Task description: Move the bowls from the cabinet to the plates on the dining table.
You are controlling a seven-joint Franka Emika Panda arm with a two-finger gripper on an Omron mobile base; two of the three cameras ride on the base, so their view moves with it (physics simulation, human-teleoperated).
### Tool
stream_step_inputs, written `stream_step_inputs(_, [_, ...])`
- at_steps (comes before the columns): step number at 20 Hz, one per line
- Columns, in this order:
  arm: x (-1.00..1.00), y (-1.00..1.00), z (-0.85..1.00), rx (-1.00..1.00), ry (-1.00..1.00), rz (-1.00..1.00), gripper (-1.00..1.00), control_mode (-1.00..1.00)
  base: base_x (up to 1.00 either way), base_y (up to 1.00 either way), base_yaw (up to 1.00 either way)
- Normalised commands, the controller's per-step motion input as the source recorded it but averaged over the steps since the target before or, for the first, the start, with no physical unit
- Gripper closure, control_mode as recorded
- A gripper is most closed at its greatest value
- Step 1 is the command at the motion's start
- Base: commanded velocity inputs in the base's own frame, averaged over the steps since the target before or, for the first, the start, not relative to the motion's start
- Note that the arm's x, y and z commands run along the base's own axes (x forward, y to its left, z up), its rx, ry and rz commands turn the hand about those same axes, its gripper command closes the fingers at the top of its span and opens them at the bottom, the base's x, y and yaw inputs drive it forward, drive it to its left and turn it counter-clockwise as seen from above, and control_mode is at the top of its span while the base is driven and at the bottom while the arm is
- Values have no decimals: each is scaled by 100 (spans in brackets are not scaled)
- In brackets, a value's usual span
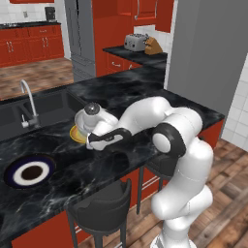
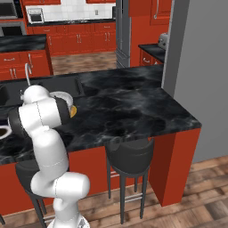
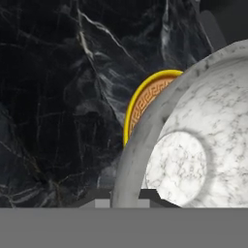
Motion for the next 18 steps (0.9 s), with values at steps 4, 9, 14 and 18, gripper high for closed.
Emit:
stream_step_inputs(4, [36,0,0,0,1,1,100,-100,0,0,0])
stream_step_inputs(9, [30,2,-8,0,2,1,100,-100,0,0,0])
stream_step_inputs(14, [9,16,-29,0,4,4,100,-100,0,0,0])
stream_step_inputs(18, [9,15,-28,0,4,5,100,-100,0,0,0])
